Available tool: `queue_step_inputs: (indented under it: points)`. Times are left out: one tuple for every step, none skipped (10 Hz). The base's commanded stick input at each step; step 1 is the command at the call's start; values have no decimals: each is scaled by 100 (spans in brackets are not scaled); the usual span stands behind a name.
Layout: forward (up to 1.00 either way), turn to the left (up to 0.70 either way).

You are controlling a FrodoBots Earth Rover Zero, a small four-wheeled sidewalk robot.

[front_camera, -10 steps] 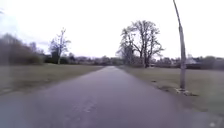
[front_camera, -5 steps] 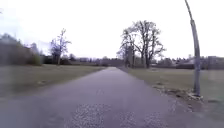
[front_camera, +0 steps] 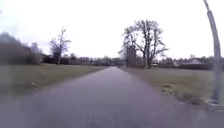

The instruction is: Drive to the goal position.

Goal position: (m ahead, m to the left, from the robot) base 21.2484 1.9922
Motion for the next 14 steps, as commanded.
queue_step_inputs:
  points:
    - [100,0]
    - [100,0]
    - [100,0]
    - [100,0]
    - [100,0]
    - [100,0]
    - [100,0]
    - [100,0]
    - [100,0]
    - [100,0]
    - [100,0]
    - [100,-13]
    - [100,-37]
    - [100,-40]
